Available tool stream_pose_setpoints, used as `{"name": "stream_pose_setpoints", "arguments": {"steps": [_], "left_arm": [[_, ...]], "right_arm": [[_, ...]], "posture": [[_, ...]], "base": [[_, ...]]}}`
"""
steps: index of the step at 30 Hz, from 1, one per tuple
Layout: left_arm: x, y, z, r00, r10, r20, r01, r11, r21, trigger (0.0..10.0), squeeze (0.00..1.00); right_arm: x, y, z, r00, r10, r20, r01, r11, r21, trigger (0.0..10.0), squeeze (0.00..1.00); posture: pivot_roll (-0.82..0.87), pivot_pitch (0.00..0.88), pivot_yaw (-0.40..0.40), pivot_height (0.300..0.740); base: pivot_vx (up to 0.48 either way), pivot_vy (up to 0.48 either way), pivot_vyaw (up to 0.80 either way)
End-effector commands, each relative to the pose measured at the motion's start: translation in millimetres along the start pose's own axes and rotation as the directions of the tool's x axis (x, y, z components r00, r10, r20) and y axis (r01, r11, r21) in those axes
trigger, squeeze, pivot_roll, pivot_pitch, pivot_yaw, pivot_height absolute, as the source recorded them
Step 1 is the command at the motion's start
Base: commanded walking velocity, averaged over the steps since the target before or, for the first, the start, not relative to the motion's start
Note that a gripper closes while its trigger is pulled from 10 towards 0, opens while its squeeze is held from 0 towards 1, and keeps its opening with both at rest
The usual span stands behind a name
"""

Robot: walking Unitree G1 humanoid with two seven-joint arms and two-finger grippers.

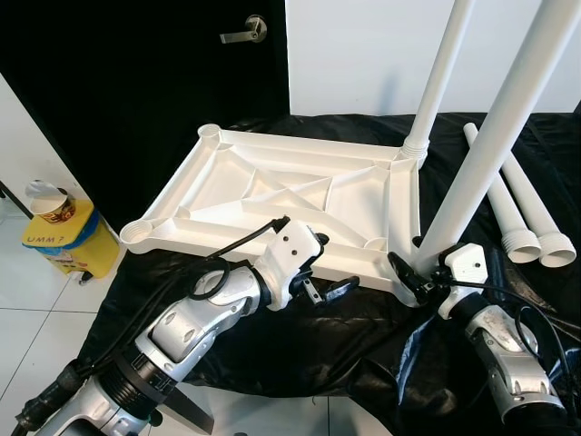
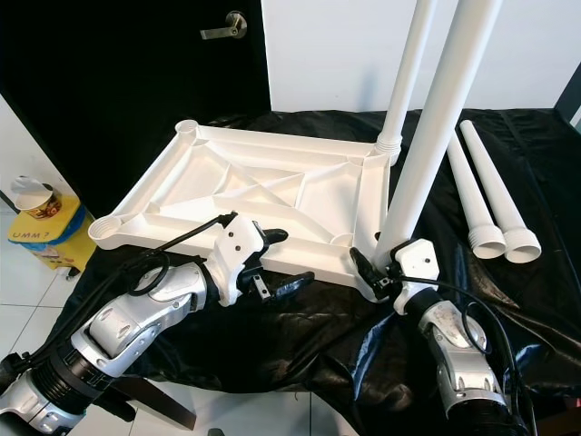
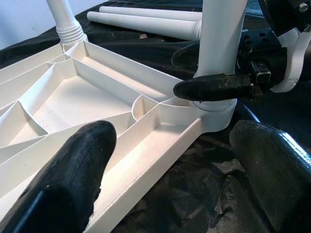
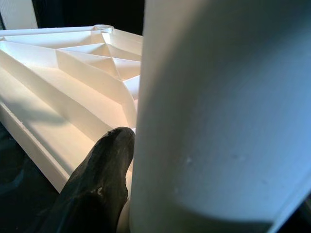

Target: Building children table

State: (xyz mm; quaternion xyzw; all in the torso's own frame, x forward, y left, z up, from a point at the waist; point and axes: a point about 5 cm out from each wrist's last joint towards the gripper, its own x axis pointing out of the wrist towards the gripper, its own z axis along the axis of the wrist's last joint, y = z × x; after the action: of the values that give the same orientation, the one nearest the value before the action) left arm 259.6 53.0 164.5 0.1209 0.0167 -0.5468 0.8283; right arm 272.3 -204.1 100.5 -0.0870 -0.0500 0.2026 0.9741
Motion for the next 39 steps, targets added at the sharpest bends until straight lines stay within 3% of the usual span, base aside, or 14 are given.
{"name": "stream_pose_setpoints", "arguments": {"steps": [1, 8, 14, 15, 16, 17, 18, 19, 20, 21, 22, 24, 34, 39], "left_arm": [[-2.1, -9.5, 1, 0.972, -0.235, -0.004, 0.235, 0.972, 0.017, 10.0, 0.0], [-1.1, -8.7, 1, 0.972, -0.234, -0.002, 0.234, 0.972, 0.02, 10.0, 0.0], [-0.5, -8.6, 1, 0.972, -0.236, -0.003, 0.236, 0.972, 0.022, 10.0, 0.0], [0.0, -8.0, 1, 0.972, -0.236, -0.002, 0.236, 0.971, 0.023, 10.0, 0.0], [0.0, -8.0, 1, 0.972, -0.236, -0.002, 0.236, 0.971, 0.023, 10.0, 0.0], [1.6, -7.6, 1, 0.972, -0.235, 0.001, 0.235, 0.972, 0.025, 10.0, 0.0], [1.6, -7.6, 1, 0.972, -0.235, 0.001, 0.235, 0.972, 0.025, 10.0, 0.0], [3.4, -7.3, 2, 0.972, -0.234, 0.004, 0.234, 0.972, 0.027, 10.0, 0.0], [3.4, -7.3, 2, 0.972, -0.234, 0.004, 0.234, 0.972, 0.027, 10.0, 0.0], [4.0, -6.9, 2, 0.973, -0.232, 0.007, 0.232, 0.972, 0.028, 10.0, 0.0], [4.0, -6.9, 2, 0.973, -0.232, 0.007, 0.232, 0.972, 0.028, 10.0, 0.0], [3.7, -8.5, 3, 0.973, -0.232, 0.012, 0.232, 0.972, 0.026, 10.0, 0.0], [3.6, -8.7, 3, 0.97, -0.242, 0.014, 0.242, 0.97, 0.026, 10.0, 0.0], [5.2, -8.6, 2, 0.968, -0.25, 0.014, 0.25, 0.968, 0.029, 10.0, 0.0]], "right_arm": [[-11.2, 3.2, -19, 0.993, -0.082, -0.086, 0.087, 0.995, 0.055, 10.0, 0.0], [-17.4, 7.4, -28, 0.943, -0.298, -0.149, 0.311, 0.948, 0.069, 10.0, 0.0], [-19.5, 10.2, -30, 0.915, -0.37, -0.162, 0.386, 0.919, 0.081, 10.0, 0.0], [-20.1, 12.6, -31, 0.888, -0.427, -0.172, 0.445, 0.891, 0.084, 10.0, 0.0], [-20.1, 12.6, -31, 0.888, -0.427, -0.172, 0.445, 0.891, 0.084, 10.0, 0.0], [-21.2, 13.2, -33, 0.84, -0.506, -0.197, 0.525, 0.849, 0.062, 10.0, 0.0], [-21.2, 13.2, -33, 0.84, -0.506, -0.197, 0.525, 0.849, 0.062, 10.0, 0.0], [-21.6, 13.8, -34, 0.79, -0.574, -0.217, 0.597, 0.8, 0.058, 10.0, 0.0], [-21.6, 13.8, -34, 0.79, -0.574, -0.217, 0.597, 0.8, 0.058, 10.0, 0.0], [-21.2, 15.5, -34, 0.747, -0.623, -0.232, 0.648, 0.76, 0.046, 10.0, 0.0], [-21.2, 15.5, -34, 0.747, -0.623, -0.232, 0.648, 0.76, 0.046, 10.0, 0.0], [-17.3, 21.6, -32, 0.702, -0.668, -0.247, 0.699, 0.713, 0.056, 10.0, 0.0], [-13.1, 30.9, -26, 0.69, -0.683, -0.24, 0.714, 0.696, 0.069, 10.0, 0.0], [-10.4, 33.6, -21, 0.715, -0.669, -0.202, 0.695, 0.713, 0.096, 10.0, 0.0]], "posture": [[-0.04, 0.008, 0.052, 0.74], [-0.04, 0.0, 0.052, 0.74], [-0.05, 0.0, 0.049, 0.74], [-0.05, 0.0, 0.045, 0.74], [-0.05, 0.0, 0.045, 0.74], [-0.06, 0.0, 0.038, 0.74], [-0.06, 0.0, 0.038, 0.74], [-0.05, 0.0, 0.033, 0.74], [-0.05, 0.0, 0.033, 0.74], [-0.05, 0.0, 0.033, 0.74], [-0.05, 0.0, 0.033, 0.74], [-0.05, 0.0, 0.034, 0.74], [-0.07, 0.0, 0.046, 0.74], [-0.08, 0.0, 0.054, 0.74]], "base": [[0.0, 0.0, 0.0], [0.0, 0.0, 0.0], [0.0, 0.0, 0.0], [0.0, 0.0, 0.0], [0.0, 0.0, 0.0], [0.0, 0.0, 0.0], [0.0, 0.0, 0.0], [0.0, 0.0, 0.0], [0.0, 0.0, 0.0], [0.0, 0.0, 0.0], [0.0, 0.0, 0.0], [0.0, 0.0, 0.0], [0.0, 0.0, 0.0], [0.0, 0.0, 0.0]]}}
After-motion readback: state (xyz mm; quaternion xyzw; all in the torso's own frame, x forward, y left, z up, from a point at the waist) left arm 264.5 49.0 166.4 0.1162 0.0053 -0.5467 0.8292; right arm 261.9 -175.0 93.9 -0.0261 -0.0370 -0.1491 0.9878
